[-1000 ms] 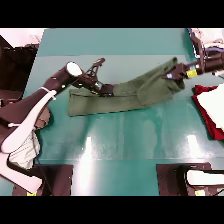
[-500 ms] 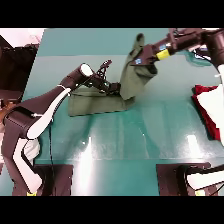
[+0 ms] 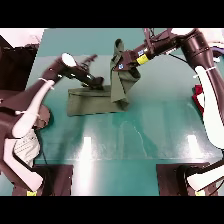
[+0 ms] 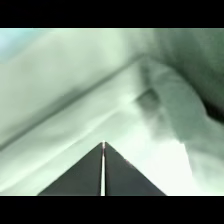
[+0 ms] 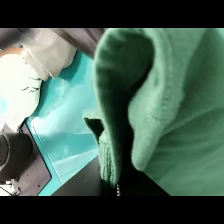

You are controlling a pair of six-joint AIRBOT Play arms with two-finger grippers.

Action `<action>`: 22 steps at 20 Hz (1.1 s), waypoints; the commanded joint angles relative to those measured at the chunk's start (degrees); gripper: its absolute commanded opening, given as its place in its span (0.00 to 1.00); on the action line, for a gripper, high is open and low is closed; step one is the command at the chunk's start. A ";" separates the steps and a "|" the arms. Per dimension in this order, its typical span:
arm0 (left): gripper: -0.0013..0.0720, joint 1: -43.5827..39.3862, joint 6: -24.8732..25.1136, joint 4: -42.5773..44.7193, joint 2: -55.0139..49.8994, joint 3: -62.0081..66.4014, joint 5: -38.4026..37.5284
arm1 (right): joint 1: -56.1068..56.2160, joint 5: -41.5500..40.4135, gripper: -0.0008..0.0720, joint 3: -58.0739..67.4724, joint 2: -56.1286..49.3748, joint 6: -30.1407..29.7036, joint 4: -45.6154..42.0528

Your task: Fold the shirts.

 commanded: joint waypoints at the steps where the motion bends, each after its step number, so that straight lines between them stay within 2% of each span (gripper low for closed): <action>1: 0.05 7.32 0.17 9.55 7.50 0.07 -4.90 | 1.92 -4.52 0.03 -2.12 -0.22 -0.68 -0.04; 4: 0.05 14.03 1.68 13.38 14.91 0.04 -8.09 | 4.94 -10.21 0.03 -2.10 -0.37 -1.66 -0.04; 7: 0.05 19.43 2.10 13.35 20.68 0.04 -9.92 | 8.09 -13.97 0.03 -2.10 -2.60 -1.75 0.13; 11: 0.05 22.01 2.16 13.38 25.40 0.02 -11.17 | 14.84 -22.58 0.06 0.22 -9.84 -5.75 0.57; 12: 0.05 22.01 2.12 13.05 25.70 0.00 -11.45 | 17.03 -25.57 0.31 2.80 -12.57 -6.21 0.66; 13: 0.05 22.01 2.10 12.63 25.73 0.00 -11.89 | 19.12 -29.09 0.63 4.94 -14.86 -6.27 1.40; 14: 0.05 22.01 2.10 12.48 25.66 0.00 -12.13 | 21.14 -32.68 0.71 6.67 -16.90 -6.91 4.76; 16: 0.05 22.01 2.12 12.50 25.66 0.00 -12.35 | 23.56 -37.00 0.71 5.42 -17.27 -13.57 11.45; 17: 0.05 22.03 2.16 12.57 25.66 0.00 -12.83 | 23.67 -37.24 0.71 2.80 -15.54 -14.69 10.43; 19: 0.05 22.03 2.43 12.57 25.66 0.00 -13.86 | 21.62 -33.20 0.69 -3.87 -10.43 -14.16 6.91; 20: 0.05 22.01 2.86 12.59 25.66 0.00 -14.25 | 19.93 -29.99 0.61 -6.56 -8.15 -12.90 4.52; 22: 0.05 22.01 3.19 12.50 25.64 0.00 -14.67 | 15.74 -25.16 0.61 -13.07 -3.56 -10.69 -0.17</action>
